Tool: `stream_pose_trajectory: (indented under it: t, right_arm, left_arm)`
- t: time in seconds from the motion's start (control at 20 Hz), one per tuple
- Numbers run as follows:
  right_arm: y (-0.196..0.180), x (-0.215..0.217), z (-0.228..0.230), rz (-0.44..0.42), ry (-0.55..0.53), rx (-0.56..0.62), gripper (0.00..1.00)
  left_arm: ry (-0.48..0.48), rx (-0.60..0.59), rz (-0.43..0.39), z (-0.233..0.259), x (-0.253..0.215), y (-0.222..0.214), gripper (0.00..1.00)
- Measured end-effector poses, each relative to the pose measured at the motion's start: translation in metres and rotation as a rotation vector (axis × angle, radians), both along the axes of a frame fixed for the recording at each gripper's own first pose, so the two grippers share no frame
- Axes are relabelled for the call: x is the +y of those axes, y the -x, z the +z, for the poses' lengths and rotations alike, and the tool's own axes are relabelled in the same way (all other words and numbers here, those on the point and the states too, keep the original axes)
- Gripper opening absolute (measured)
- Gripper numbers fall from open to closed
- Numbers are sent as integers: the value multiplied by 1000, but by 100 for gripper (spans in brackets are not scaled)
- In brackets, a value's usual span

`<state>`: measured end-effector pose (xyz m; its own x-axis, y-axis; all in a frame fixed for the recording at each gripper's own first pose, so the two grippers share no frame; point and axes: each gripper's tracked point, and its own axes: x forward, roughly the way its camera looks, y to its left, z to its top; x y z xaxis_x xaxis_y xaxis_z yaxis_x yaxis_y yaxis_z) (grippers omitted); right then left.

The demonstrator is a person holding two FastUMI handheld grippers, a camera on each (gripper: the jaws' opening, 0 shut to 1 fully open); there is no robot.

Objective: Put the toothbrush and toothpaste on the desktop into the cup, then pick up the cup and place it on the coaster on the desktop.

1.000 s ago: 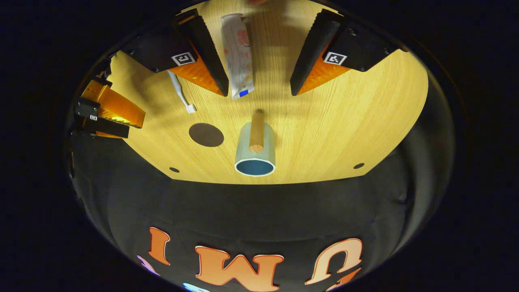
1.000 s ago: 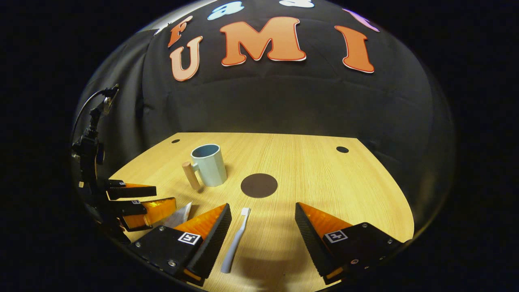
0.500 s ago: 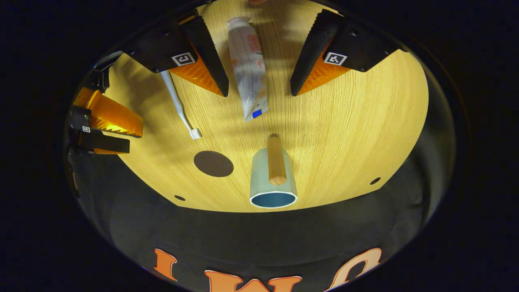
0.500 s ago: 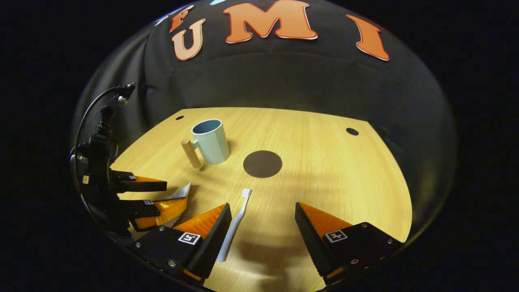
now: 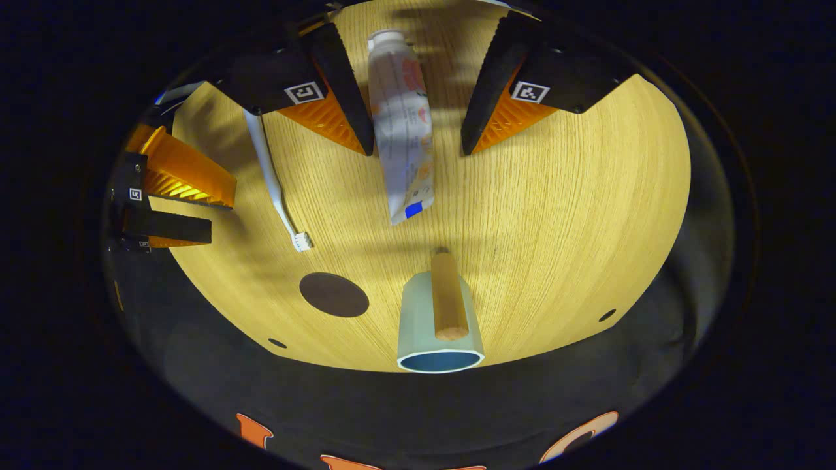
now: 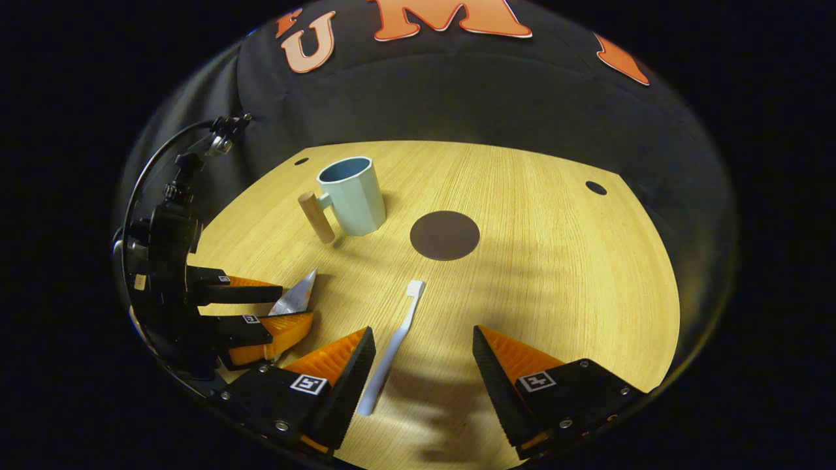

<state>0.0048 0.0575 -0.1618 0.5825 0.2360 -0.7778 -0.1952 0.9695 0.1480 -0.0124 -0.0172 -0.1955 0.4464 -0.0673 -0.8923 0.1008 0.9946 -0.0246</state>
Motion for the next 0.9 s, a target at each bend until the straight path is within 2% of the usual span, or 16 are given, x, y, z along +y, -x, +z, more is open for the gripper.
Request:
stream_pose_trajectory:
  t: [0.15,0.35,0.45,0.65,0.7,0.75,0.9]
  right_arm:
    - [2,6,-4,14,-17,55,87]
    - [4,12,-6,18,-32,103,84]
    - [4,12,-7,11,-31,125,84]
    - [8,18,-8,9,-56,170,82]
    - [10,21,-9,14,-67,190,81]
    - [11,21,-10,13,-66,193,81]
    - [9,19,-13,6,-37,195,74]
  left_arm:
    - [16,52,40,0,1,7,62]
    - [112,145,98,6,-4,18,60]
    - [133,164,112,1,-5,17,48]
    - [134,175,100,-1,-5,19,48]
    - [140,190,119,-3,-4,21,48]
    - [160,198,131,3,-5,21,28]
    - [178,185,131,2,-2,15,25]
